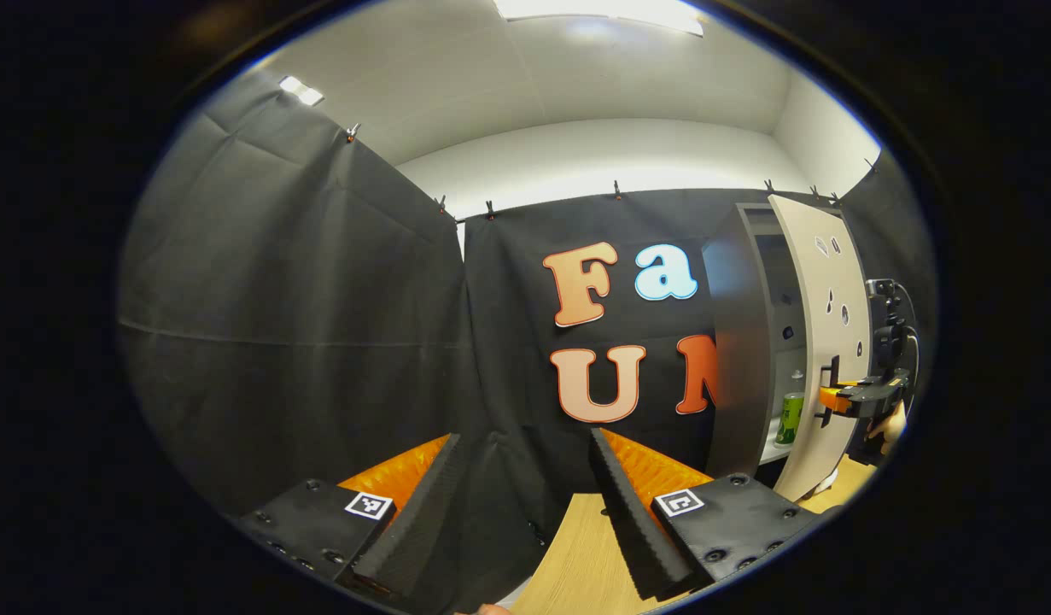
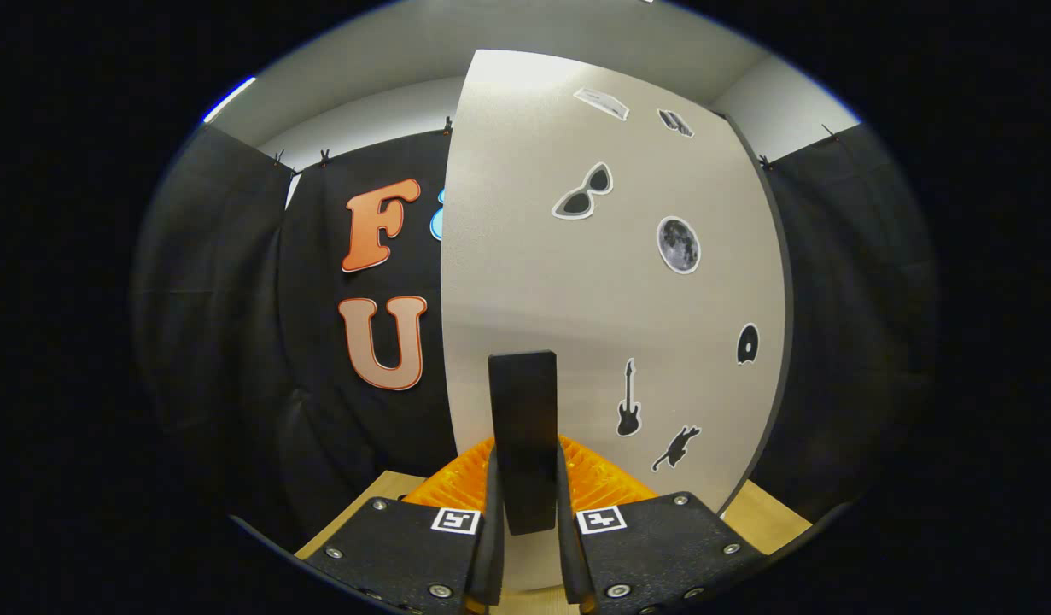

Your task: Open the cabinet door with the right hand, grasp the bottle in the cabinet with the left hand and place it on the coaster, then close the cabinet door with the right hand.

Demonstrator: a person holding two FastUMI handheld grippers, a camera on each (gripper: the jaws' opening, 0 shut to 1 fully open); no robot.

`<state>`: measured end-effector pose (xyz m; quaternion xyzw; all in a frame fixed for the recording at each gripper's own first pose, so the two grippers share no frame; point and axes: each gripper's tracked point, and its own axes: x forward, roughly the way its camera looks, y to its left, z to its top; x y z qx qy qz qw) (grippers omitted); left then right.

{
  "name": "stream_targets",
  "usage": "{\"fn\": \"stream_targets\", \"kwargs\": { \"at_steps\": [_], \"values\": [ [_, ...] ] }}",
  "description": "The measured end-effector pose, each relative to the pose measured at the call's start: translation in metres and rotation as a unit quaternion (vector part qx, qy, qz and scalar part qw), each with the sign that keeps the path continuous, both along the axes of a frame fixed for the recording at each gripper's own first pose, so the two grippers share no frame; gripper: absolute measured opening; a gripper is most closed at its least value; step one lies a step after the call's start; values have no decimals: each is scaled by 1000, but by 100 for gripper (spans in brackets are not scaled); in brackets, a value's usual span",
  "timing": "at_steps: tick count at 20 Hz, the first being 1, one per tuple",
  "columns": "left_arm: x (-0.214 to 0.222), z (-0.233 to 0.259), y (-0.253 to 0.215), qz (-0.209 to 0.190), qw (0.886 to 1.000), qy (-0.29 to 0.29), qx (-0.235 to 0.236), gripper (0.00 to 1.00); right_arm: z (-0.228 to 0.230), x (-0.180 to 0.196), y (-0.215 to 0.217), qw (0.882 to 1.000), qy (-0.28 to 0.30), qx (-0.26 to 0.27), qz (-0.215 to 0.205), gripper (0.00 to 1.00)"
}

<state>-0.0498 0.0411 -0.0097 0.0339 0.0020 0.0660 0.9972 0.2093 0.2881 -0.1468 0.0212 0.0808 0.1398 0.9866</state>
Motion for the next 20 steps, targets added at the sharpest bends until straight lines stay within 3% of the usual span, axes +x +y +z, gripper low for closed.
{"fn": "stream_targets", "kwargs": {
  "at_steps": [10, 20],
  "values": [
    [12, -1, -16, -19, 1000, -5, -9, 94, 6, -20, -26, 1000, 13, -7, 1, 27],
    [38, 1, -76, -90, 996, -7, -23, 95, 8, -39, -86, 997, 15, -31, -72, 26]
  ]
}}
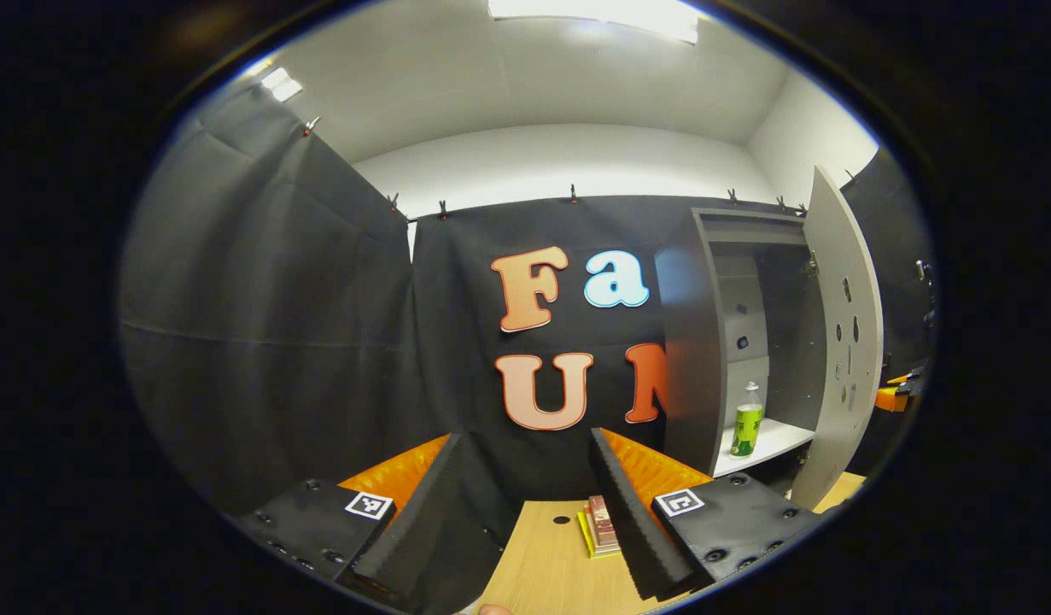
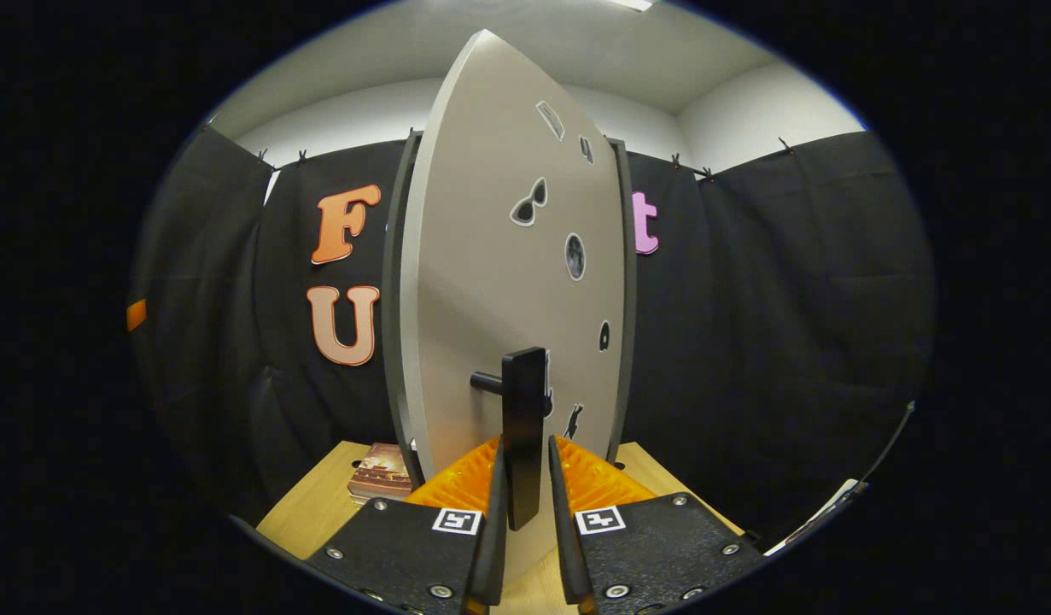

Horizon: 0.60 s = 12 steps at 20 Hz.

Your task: Open the cabinet door with the right hand, grasp the bottle in the cabinet with the left hand and place it on the coaster, then close the cabinet door with the right hand.

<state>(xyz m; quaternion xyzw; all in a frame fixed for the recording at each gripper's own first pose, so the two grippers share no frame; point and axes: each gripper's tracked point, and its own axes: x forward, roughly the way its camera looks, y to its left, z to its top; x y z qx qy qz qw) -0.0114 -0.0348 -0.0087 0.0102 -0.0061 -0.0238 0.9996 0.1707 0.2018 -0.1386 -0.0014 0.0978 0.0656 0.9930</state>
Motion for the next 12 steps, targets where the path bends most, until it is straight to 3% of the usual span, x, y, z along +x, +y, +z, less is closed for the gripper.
{"fn": "stream_targets", "kwargs": {
  "at_steps": [1, 3, 12],
  "values": [
    [3, -1, -7, -7, 1000, 0, -2, 95, -2, -1, -6, 1000, 0, -3, -3, 26],
    [9, -4, -21, -21, 1000, 2, -5, 95, 0, -3, -19, 1000, -3, -9, -17, 13],
    [21, -6, -72, -52, 999, 9, -5, 95, -5, -7, -65, 998, 3, 2, -63, 1]
  ]
}}
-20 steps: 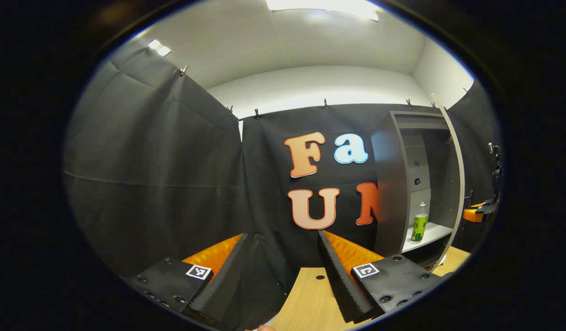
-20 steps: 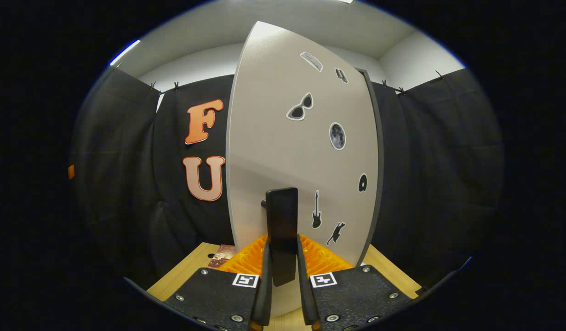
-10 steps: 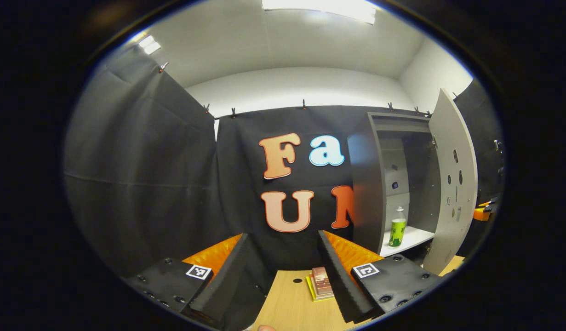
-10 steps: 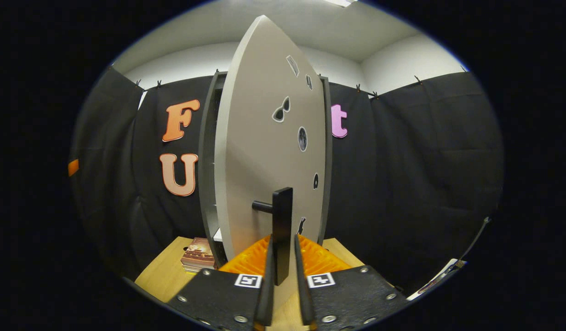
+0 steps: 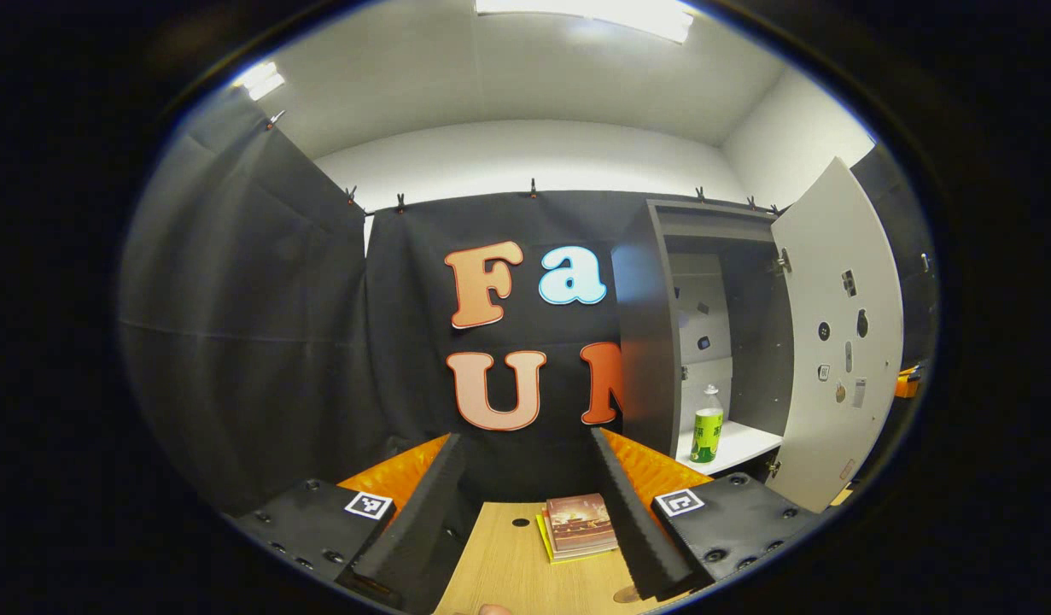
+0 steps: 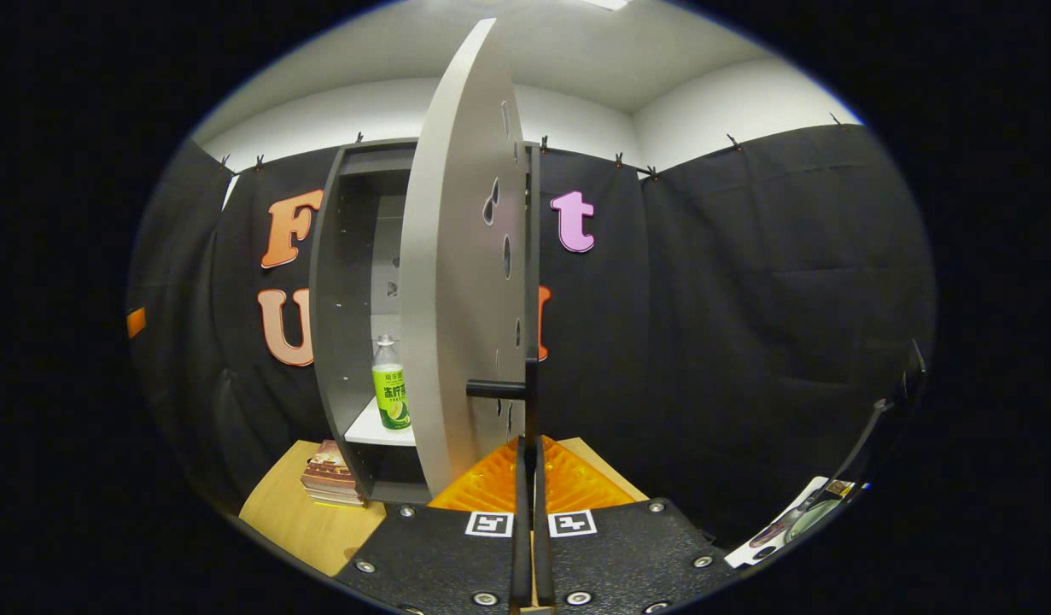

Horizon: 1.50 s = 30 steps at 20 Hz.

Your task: Open the cabinet door with the right hand, grasp the bottle in the cabinet with the left hand and place it on the coaster, then close the cabinet door with the right hand.

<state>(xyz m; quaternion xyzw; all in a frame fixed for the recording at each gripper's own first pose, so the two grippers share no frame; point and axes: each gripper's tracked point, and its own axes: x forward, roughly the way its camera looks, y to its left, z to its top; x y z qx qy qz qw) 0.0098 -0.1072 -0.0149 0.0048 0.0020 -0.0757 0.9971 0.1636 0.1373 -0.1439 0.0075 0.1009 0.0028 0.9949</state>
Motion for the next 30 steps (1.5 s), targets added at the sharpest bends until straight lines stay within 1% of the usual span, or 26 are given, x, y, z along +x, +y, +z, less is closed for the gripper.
{"fn": "stream_targets", "kwargs": {
  "at_steps": [3, 4, 7, 10, 16, 22, 26, 30],
  "values": [
    [2, 3, -21, -8, 1000, 0, 0, 96, 0, 0, -10, 1000, 3, 4, 3, 1],
    [2, 4, -29, -10, 1000, -1, 0, 94, 0, 1, -11, 1000, 4, 9, 7, 1],
    [0, 4, -54, -18, 1000, 2, -2, 96, -2, 3, -15, 1000, 4, 9, 24, 1],
    [-2, 3, -76, -22, 1000, 6, 1, 94, 0, 5, -20, 999, 4, 12, 40, 1],
    [-12, -1, -113, -19, 1000, 18, -6, 94, -3, 9, -31, 997, 9, 22, 69, 1],
    [-20, -4, -142, -3, 1000, 25, -6, 94, -4, 13, -40, 994, 12, 31, 102, 1],
    [-22, -8, -165, -1, 999, 33, -10, 94, -4, 12, -40, 991, 15, 31, 130, 1],
    [-12, -15, -190, -3, 999, 38, -18, 94, -4, 5, -41, 988, 18, 33, 147, 5]
  ]
}}
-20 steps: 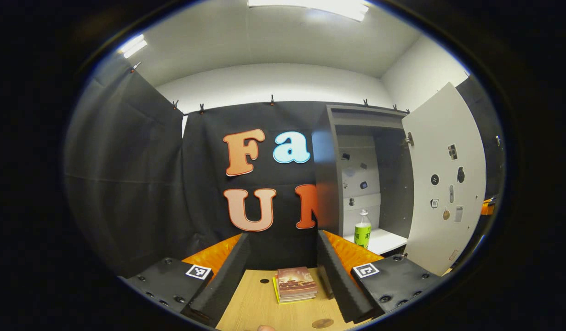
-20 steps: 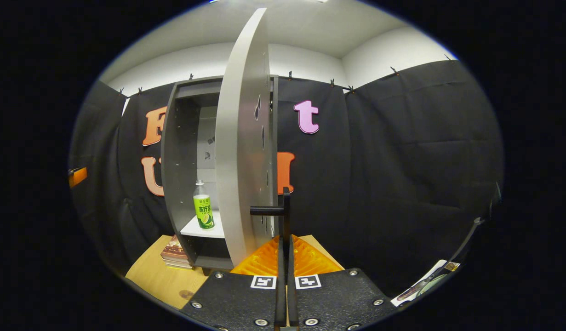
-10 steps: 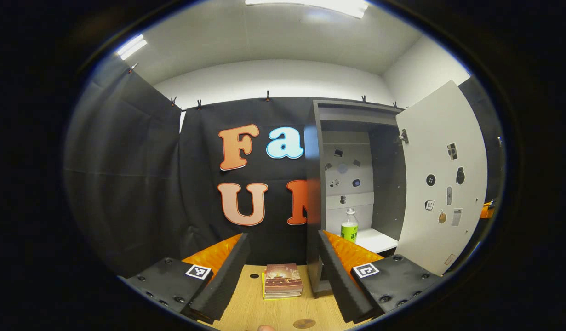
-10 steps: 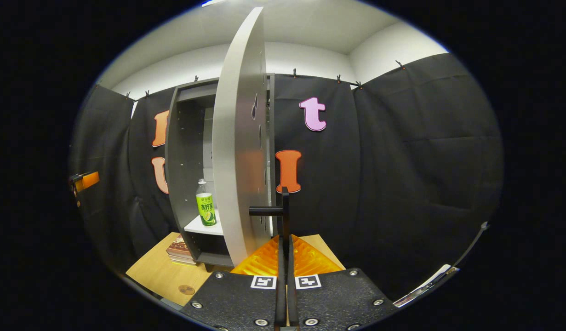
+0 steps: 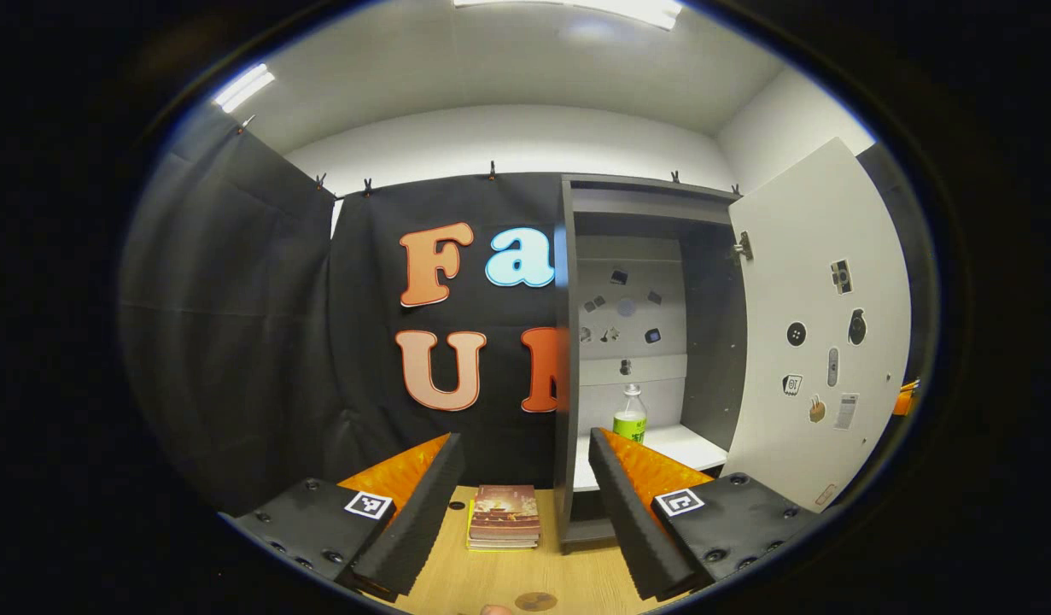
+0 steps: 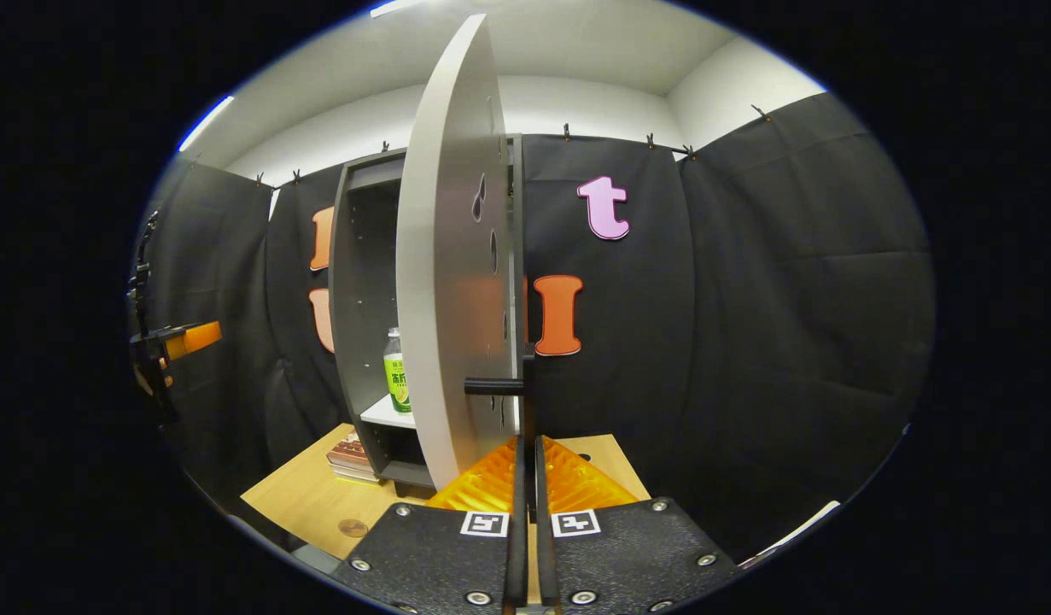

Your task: Open the cabinet door with the right hand, grasp the bottle in the cabinet with the left hand and place it on the coaster, then close the cabinet door with the right hand.

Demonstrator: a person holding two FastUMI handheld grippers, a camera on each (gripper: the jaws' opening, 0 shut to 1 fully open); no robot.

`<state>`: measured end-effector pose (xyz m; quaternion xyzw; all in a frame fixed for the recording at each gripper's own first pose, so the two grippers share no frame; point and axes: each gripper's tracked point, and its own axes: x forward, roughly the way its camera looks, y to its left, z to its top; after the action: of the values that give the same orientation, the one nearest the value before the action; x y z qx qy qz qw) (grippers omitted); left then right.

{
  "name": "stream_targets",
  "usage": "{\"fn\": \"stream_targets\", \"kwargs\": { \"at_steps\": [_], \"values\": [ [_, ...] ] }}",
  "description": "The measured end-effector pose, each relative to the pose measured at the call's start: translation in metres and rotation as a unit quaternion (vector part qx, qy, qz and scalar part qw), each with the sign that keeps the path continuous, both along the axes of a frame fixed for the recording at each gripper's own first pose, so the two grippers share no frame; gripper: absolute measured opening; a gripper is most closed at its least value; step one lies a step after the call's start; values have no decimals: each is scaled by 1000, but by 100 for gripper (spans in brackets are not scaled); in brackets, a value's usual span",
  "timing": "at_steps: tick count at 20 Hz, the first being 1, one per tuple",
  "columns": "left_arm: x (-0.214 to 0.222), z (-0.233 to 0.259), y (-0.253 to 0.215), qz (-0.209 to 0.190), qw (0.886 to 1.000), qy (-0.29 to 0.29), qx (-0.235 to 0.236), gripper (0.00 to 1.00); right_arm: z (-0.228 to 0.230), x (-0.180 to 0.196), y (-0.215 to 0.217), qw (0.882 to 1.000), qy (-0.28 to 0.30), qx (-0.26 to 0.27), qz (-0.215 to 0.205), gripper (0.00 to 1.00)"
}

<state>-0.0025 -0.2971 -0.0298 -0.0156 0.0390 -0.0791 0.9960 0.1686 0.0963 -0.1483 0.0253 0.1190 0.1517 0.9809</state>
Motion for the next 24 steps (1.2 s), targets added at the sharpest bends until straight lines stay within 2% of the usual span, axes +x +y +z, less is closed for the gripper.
{"fn": "stream_targets", "kwargs": {
  "at_steps": [6, 8, 9, 12, 13, 14, 15, 16, 19, 21, 24],
  "values": [
    [34, -20, -59, -26, 999, 9, -16, 94, -2, -9, -18, 1000, -2, 2, -2, 12],
    [47, -34, -82, -41, 999, 19, -21, 96, -5, -8, -29, 1000, 2, -2, -13, 23],
    [56, -39, -94, -49, 998, 21, -23, 96, -6, -6, -34, 1000, 4, -1, -21, 20],
    [89, -53, -135, -68, 997, 17, -23, 96, -11, -1, -53, 999, 10, -2, -52, 35],
    [102, -56, -146, -69, 997, 11, -18, 96, -13, -1, -58, 998, 11, -2, -63, 49],
    [116, -59, -156, -67, 998, 5, -16, 96, -14, 0, -62, 997, 12, -1, -71, 48],
    [127, -63, -169, -71, 997, 0, -17, 94, -15, 1, -67, 997, 13, 2, -78, 53],
    [138, -67, -182, -77, 997, -5, -15, 96, -15, 2, -72, 996, 14, 8, -86, 67],
    [174, -84, -212, -88, 996, -5, -12, 96, -19, 16, -93, 993, 15, 22, -114, 87],
    [194, -98, -228, -92, 996, 5, -17, 96, -23, 28, -114, 991, 15, 25, -132, 93],
    [223, -116, -239, -88, 996, 16, -9, 96, -26, 36, -127, 988, 14, 19, -151, 93]
  ]
}}
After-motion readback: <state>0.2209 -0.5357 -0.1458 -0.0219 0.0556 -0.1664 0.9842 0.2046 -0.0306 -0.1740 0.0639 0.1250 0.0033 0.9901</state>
